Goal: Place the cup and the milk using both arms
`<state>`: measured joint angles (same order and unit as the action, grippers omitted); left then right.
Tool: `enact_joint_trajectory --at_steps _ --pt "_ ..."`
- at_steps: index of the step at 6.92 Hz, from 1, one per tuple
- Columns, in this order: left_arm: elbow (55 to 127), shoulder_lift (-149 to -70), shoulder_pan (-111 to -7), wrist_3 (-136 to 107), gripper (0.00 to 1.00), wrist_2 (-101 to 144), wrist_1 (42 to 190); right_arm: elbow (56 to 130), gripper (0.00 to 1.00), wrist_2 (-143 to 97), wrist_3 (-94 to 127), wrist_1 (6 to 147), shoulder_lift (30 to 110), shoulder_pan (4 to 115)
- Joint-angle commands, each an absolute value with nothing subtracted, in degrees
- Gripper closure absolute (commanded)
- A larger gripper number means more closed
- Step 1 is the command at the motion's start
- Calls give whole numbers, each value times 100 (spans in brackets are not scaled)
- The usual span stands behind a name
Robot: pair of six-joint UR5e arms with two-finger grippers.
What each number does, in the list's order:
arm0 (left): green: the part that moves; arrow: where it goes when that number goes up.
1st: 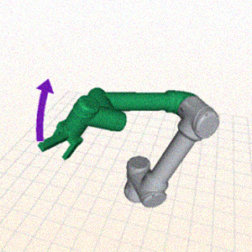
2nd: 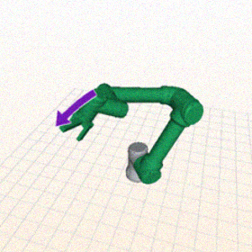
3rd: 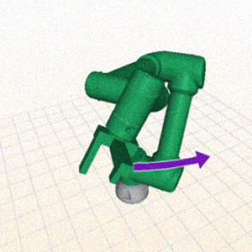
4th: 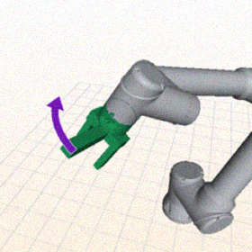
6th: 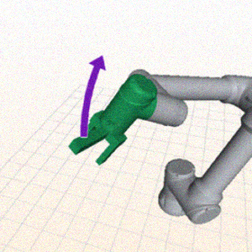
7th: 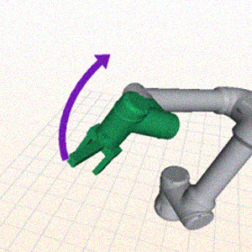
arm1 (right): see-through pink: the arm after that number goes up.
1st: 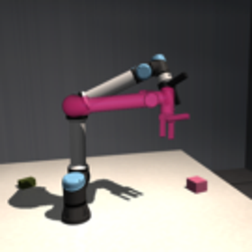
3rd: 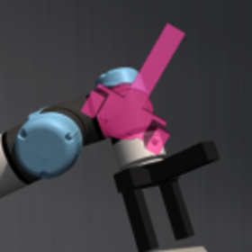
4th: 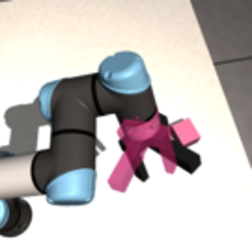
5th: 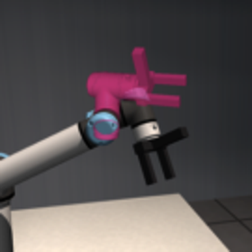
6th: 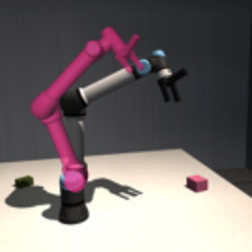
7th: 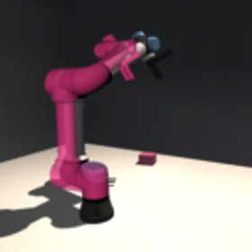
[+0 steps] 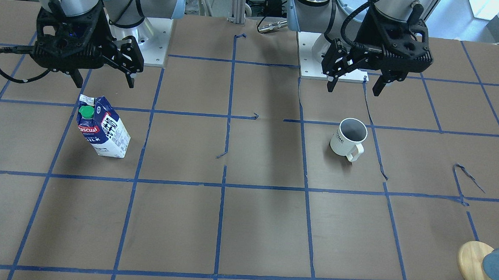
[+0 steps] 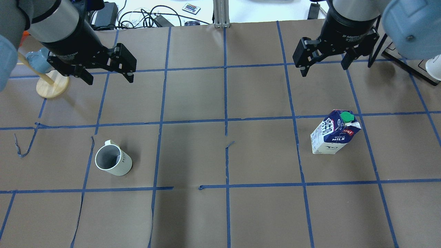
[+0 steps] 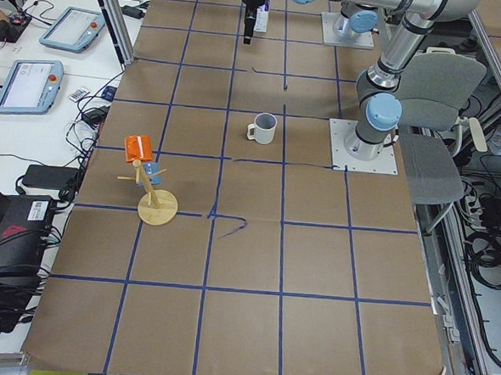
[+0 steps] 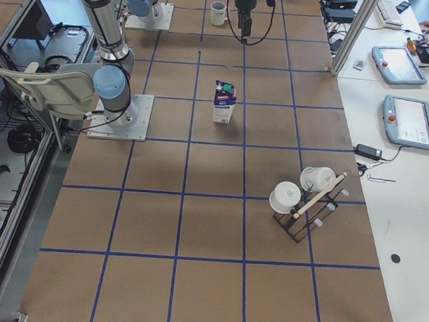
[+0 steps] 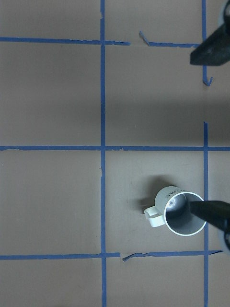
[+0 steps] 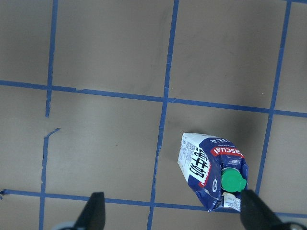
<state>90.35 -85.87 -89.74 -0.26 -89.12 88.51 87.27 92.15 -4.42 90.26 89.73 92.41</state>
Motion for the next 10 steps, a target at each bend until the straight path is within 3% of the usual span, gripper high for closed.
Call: enact_joint_trajectory --at_steps 1,10 --pt "9044 -8587 -8974 -26 0 -8912 8851 8806 0 9237 -387 9236 8974 9237" --pt "9079 -8578 -8974 -9 0 -8912 8851 8921 1 9176 -211 9404 8982 9220"
